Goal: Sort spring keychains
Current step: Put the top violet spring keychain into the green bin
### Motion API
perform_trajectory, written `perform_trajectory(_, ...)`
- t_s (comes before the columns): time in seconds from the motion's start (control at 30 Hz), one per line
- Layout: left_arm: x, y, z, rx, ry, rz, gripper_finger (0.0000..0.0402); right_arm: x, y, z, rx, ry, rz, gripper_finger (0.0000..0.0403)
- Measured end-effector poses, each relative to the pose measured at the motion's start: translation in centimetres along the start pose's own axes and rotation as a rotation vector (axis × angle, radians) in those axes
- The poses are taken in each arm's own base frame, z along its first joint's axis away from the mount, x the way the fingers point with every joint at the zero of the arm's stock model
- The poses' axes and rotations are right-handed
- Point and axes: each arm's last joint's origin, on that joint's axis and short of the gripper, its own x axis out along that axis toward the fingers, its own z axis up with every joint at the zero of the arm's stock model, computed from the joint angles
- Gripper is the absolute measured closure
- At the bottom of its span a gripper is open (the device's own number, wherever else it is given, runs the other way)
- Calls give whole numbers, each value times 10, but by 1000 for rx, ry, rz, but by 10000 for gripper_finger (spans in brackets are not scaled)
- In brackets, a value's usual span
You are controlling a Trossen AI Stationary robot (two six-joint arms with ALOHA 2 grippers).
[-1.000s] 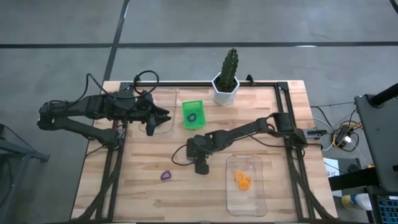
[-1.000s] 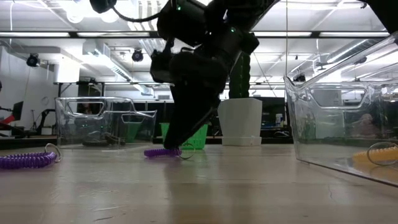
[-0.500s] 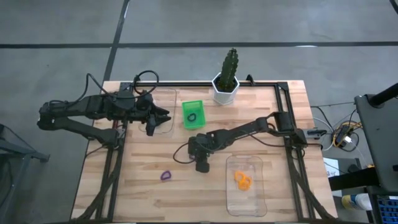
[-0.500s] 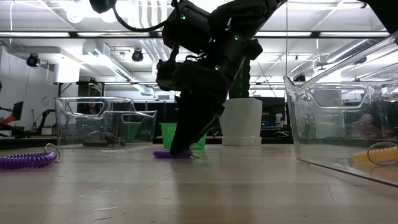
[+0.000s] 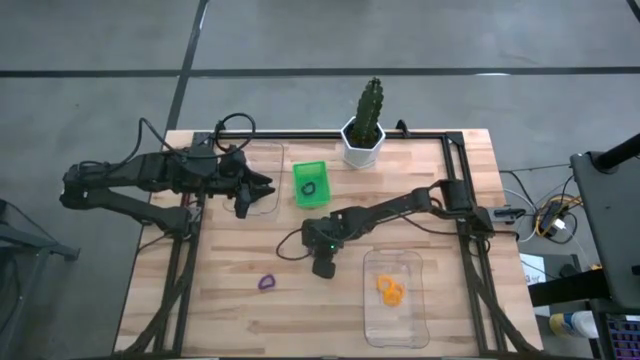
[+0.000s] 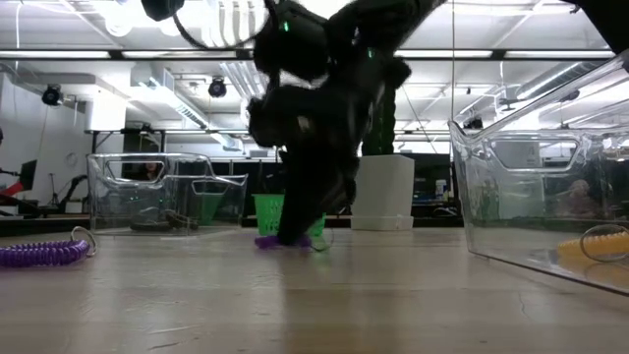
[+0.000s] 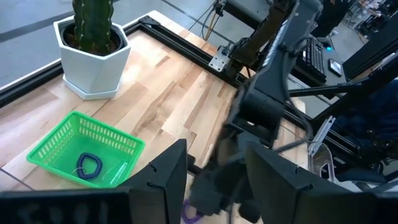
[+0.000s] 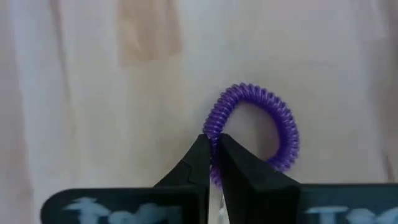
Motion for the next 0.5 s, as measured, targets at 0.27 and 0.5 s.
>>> perform_trajectory(0.27, 0, 0, 0, 8, 0, 0, 245, -56, 28, 34, -17, -135, -17, 390)
perform_trajectory(0.5, 0, 1, -2, 14, 17, 7, 245, -111, 29, 58, -43, -178, -224, 390)
